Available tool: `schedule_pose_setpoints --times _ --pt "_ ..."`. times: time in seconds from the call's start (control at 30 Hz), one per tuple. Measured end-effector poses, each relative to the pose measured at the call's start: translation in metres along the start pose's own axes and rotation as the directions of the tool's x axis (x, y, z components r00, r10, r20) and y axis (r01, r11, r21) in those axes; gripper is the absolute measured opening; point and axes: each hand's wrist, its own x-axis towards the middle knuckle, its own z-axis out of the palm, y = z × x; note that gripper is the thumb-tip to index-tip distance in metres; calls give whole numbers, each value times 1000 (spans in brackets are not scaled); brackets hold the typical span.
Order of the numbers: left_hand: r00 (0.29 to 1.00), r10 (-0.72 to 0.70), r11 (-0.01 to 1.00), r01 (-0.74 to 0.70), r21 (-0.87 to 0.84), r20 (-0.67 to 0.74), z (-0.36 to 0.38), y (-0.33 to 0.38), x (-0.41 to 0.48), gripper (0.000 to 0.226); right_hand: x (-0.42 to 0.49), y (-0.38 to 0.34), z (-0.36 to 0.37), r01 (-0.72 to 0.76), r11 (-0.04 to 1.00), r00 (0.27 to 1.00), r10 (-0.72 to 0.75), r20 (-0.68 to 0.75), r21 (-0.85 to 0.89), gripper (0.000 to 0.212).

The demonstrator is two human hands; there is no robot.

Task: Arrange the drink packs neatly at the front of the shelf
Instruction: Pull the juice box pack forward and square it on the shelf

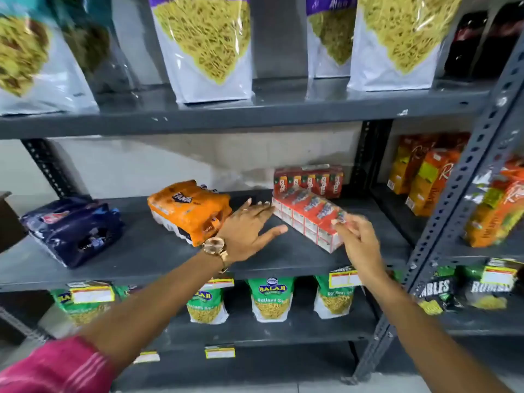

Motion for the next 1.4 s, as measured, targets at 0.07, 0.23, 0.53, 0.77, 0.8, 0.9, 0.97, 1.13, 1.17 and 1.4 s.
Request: schedule_pose_setpoints --times 0.07,0.23,0.53,0.77,0.8,0.9,0.97,1.13,1.17,1.4 --pt "986 -154 975 163 -151 67 25 -6 25 76 14 23 5 -195 979 980 197 -31 59 30" --pt "939 -304 945 319 -77 164 76 -21 104 79 64 49 28 -472 880 880 466 -94 -48 78" --pt "849 -446 843 504 -185 283 123 -26 202 75 112 86 31 -462 842 887 442 -136 -277 96" --pt "613 -762 605 789 -109 208 141 -8 222 73 136 81 28 -509 846 841 528 -117 162 100" --pt "616 -773 598 788 -148 155 142 -8 219 71 139 78 30 -517 827 826 550 -123 221 93" --pt "568 -822 529 789 -312 44 144 -14 199 80 142 76 32 -547 757 796 603 -60 357 74" --pt "540 -841 484 723 -493 -34 145 -18 184 79 130 74 30 -438 839 881 473 -33 323 69" --pt "660 -748 428 563 -707 72 145 -29 148 78 85 80 26 132 990 991 -133 25 45 80" --pt "686 -716 465 605 -646 127 141 -34 141 84 79 82 29 204 979 978 -203 49 -6 83" --pt "566 -538 240 813 -530 625 69 -45 161 89 63 82 38 49 998 999 -48 16 -26 92"
